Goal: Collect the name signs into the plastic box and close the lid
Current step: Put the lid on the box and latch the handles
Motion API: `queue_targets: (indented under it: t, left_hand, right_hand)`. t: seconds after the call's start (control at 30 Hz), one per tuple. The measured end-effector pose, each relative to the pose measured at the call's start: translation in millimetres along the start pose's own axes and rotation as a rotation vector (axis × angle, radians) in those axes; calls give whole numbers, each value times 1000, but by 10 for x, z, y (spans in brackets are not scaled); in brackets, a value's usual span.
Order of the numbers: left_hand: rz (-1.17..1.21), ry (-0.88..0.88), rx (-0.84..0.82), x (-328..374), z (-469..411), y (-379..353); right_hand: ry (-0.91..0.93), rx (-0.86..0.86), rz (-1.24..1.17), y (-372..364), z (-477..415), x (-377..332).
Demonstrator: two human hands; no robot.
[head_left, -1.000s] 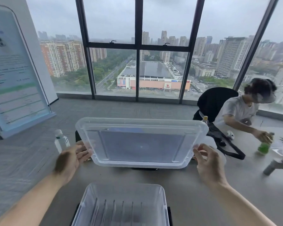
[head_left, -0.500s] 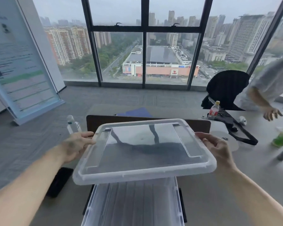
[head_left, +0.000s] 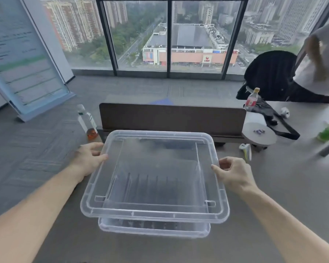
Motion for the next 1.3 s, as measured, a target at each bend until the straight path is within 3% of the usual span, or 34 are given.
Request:
queue_targets:
  t: [0.53, 1.3]
  left_hand:
    - [-205, 36, -9, -885, -67, -553]
    - [-223, -12, -67, -1031, -223, -835]
  right_hand:
    - [-177, -59, 127, -903, -16, 619]
    - [-234, -68, 148, -1156, -112, 922]
Point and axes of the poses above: each hand's wrist, its own z-axis away from the middle knuckle, its own y-axis out of the back of the hand, x = y × z, the point moved 3 cm from there along -z, towards the middle knuckle, and after that the axes turned 2 degrees about y, right-handed, at the moved point
